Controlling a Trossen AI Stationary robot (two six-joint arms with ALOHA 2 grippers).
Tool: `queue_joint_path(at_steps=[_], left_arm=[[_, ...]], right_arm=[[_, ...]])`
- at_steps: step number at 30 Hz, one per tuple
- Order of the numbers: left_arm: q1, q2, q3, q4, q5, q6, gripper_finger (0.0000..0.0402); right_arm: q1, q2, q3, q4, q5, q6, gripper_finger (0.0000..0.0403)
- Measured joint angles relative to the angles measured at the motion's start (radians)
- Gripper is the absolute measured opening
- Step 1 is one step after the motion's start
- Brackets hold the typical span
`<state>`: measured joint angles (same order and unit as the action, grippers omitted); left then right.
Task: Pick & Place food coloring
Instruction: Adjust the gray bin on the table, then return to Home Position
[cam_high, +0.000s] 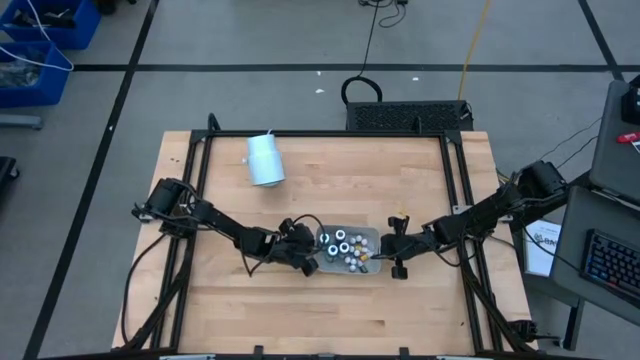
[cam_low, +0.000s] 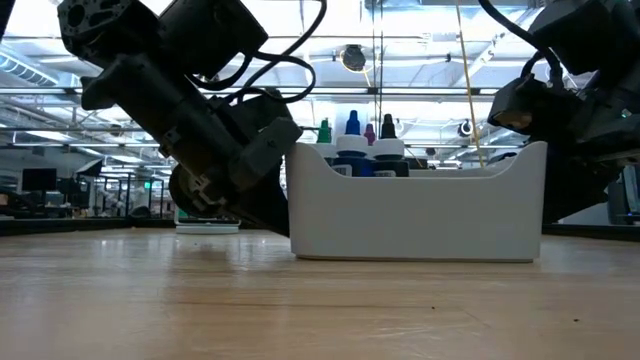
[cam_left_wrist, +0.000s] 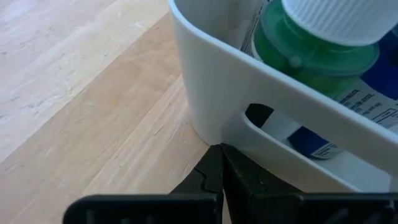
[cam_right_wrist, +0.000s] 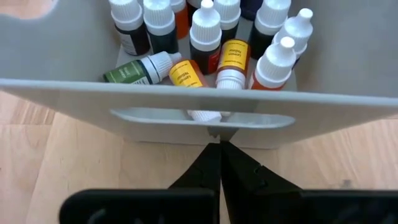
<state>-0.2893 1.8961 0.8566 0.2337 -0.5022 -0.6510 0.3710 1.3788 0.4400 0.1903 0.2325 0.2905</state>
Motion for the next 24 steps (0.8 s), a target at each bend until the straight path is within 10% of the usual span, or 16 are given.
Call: queue_joint_path(at_steps=[24], left_arm=[[-0.088,-0.229,0.003,-0.339,0.007,0.042,0.0007]], right_arm=[[-0.005,-0.207,0.005,-0.141,0.005,-0.044,0.0]])
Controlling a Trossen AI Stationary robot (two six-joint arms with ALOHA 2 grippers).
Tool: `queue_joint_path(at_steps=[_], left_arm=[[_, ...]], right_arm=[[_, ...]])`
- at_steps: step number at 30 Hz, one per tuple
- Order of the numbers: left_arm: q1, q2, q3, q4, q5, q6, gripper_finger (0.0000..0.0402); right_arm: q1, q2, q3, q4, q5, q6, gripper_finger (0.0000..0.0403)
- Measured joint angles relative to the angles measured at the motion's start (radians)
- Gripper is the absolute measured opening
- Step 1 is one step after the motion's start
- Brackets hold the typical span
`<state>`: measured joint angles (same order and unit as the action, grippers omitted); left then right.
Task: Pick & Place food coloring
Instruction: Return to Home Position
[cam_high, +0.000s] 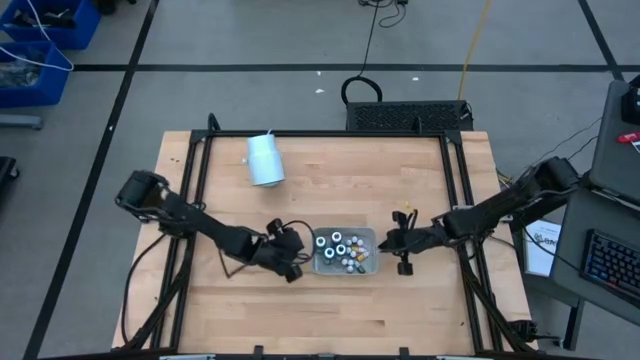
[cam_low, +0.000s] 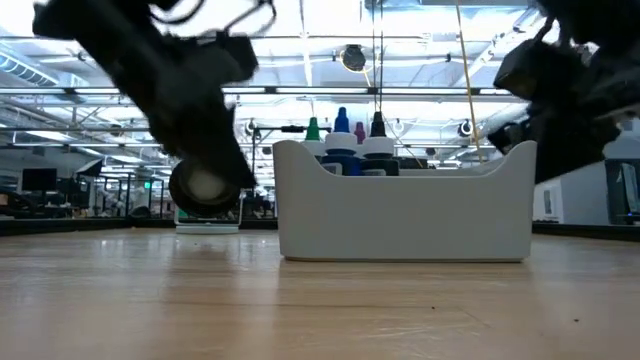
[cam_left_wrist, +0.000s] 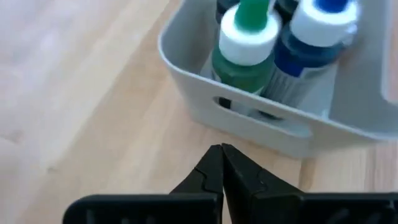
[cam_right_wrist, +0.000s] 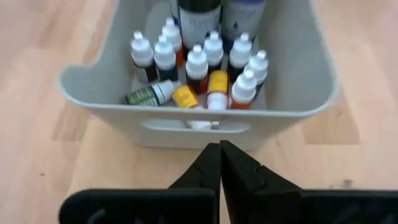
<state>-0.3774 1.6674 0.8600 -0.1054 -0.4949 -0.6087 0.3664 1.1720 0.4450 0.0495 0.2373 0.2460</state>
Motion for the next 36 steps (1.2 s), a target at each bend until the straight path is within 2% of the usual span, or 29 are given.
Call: queue_joint_path(at_steps=[6,10,14,16,20,22,25,29,31,36], left_arm=[[-0.008,-0.216,-0.001,-0.096,0.0,0.317,0.0003],[0.0,-0.366,0.0,-0.075,0.0,0.622,0.0003],[0.051,-0.501,-0.002,-0.076,0.008,0.759,0.0002],[0.086,-0.564,-0.026,-0.071,0.052,0.791,0.0002],[0.117,-0.699,-0.178,0.075,0.157,0.852,0.0002],[0.116,-0.781,-0.269,0.153,0.152,0.886,0.0002],[0.12,-0.931,-0.35,0.165,0.104,0.883,0.0001],[0.118,-1.117,-0.445,0.173,0.127,0.871,0.0001],[0.11,-1.187,-0.507,0.227,0.159,0.887,0.0001],[0.114,-1.289,-0.673,0.338,0.154,0.884,0.0001]], right_arm=[[-0.004,-0.215,-0.001,-0.168,-0.001,-0.116,0.0],[-0.052,-0.385,-0.001,-0.158,-0.003,-0.239,0.0],[-0.131,-0.537,-0.001,-0.137,-0.006,-0.336,0.0],[-0.176,-0.589,-0.005,-0.087,-0.049,-0.369,0.0],[-0.247,-0.67,-0.043,0.01,-0.242,-0.401,0.0],[-0.263,-0.715,-0.063,-0.025,-0.237,-0.397,0.0],[-0.291,-0.787,-0.084,-0.108,-0.212,-0.383,0.0],[-0.321,-0.904,-0.089,-0.168,-0.234,-0.32,0.0],[-0.321,-0.953,-0.124,-0.144,-0.239,-0.316,0.0],[-0.321,-0.998,-0.227,-0.055,-0.211,-0.306,0.0]])
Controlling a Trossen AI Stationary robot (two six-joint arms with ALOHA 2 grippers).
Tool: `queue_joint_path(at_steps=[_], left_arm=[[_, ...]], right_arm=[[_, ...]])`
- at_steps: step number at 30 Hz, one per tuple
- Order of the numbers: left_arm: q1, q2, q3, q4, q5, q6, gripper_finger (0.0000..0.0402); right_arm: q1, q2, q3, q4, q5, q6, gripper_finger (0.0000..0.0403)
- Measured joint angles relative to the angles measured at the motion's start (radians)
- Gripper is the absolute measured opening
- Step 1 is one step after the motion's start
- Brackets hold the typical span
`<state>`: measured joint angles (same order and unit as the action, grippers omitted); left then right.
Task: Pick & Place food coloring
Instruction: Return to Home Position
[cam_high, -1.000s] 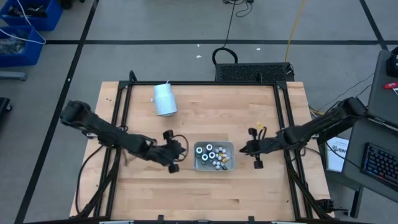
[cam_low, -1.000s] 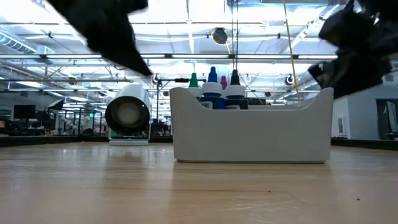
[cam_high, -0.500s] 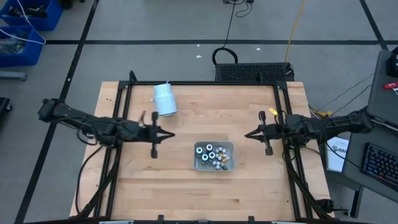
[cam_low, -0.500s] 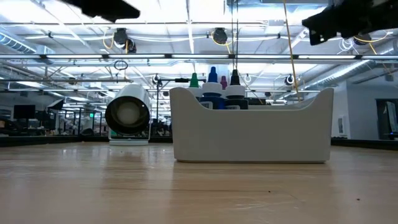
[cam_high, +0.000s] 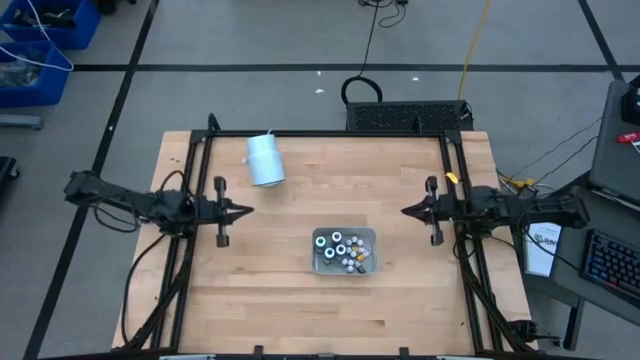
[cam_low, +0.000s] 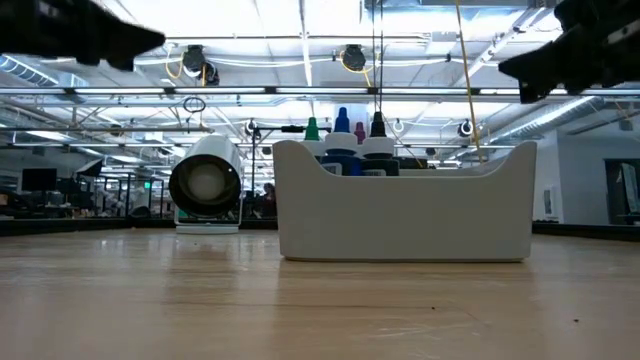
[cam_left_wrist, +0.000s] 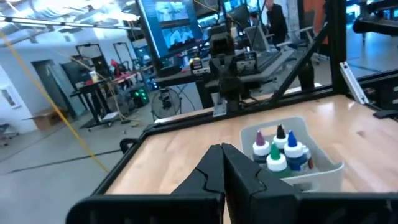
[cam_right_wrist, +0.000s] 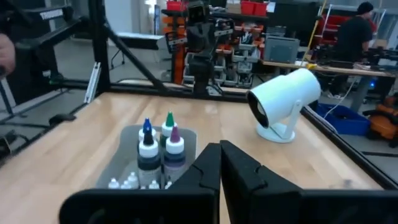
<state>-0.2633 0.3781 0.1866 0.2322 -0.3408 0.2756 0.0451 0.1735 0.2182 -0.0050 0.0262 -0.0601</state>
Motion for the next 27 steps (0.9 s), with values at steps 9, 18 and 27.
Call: queue_joint_path(at_steps=[9,18,27], left_arm=[[0.036,-0.152,-0.145,0.049,-0.035,0.039,0.0001],[0.066,-0.329,-0.177,-0.151,0.071,0.04,0.0001],[0.162,-0.356,-0.173,-0.205,0.239,-0.017,0.0]], right_arm=[[-0.001,-0.083,-0.067,0.064,0.058,-0.035,0.0],[0.0,-0.159,-0.176,0.12,0.048,-0.031,0.0],[0.0,-0.167,-0.199,0.085,0.048,0.021,0.0]])
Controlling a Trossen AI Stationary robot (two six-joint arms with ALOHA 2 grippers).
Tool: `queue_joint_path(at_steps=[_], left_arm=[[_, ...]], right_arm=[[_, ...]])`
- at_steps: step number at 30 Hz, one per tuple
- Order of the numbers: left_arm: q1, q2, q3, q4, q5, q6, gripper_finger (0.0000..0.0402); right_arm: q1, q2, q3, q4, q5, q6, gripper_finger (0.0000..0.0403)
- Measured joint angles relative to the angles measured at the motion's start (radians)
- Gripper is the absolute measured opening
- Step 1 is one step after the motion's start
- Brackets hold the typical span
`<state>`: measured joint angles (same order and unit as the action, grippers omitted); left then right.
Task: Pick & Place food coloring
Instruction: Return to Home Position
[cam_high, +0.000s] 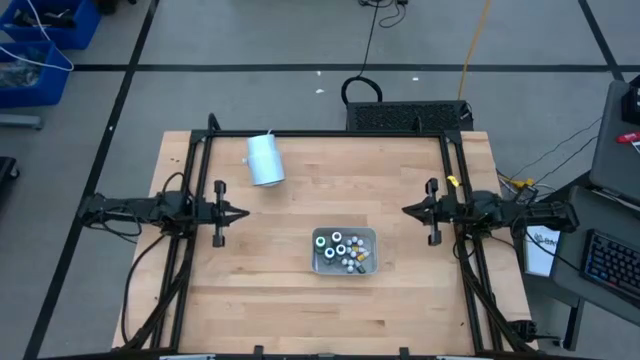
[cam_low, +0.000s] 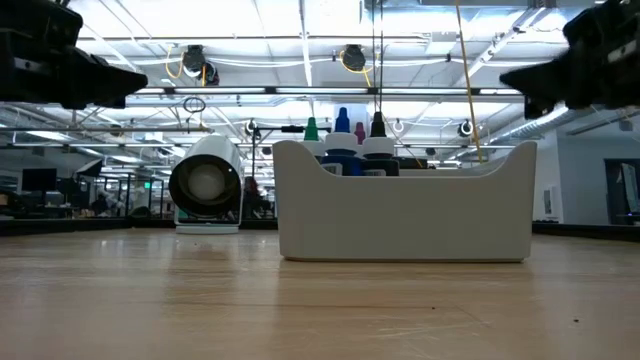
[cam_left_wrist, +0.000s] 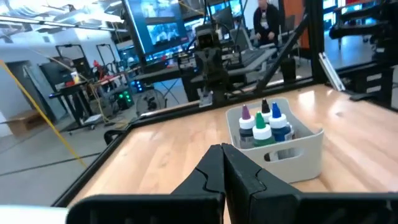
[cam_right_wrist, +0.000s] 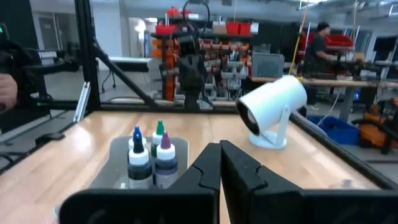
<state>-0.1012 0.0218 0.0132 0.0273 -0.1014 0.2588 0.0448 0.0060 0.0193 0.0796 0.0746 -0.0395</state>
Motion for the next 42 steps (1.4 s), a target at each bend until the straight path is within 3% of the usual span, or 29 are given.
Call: queue_joint_path(at_steps=[10,17,32,42], left_arm=[[0.057,0.024,0.0,-0.005,0.006,-0.033,0.0006],[0.058,0.056,-0.001,0.003,-0.003,-0.084,0.0025],[0.057,0.057,-0.003,0.047,-0.004,-0.086,0.0006],[0.057,0.057,-0.003,0.05,-0.004,-0.086,0.0025]], right_arm=[[0.0,0.0,-0.002,0.031,0.002,-0.018,0.0],[0.001,0.001,-0.003,0.005,0.002,0.033,0.0],[0.001,0.001,-0.004,-0.009,0.002,0.054,0.0],[0.001,0.001,-0.004,-0.009,0.002,0.054,0.0]])
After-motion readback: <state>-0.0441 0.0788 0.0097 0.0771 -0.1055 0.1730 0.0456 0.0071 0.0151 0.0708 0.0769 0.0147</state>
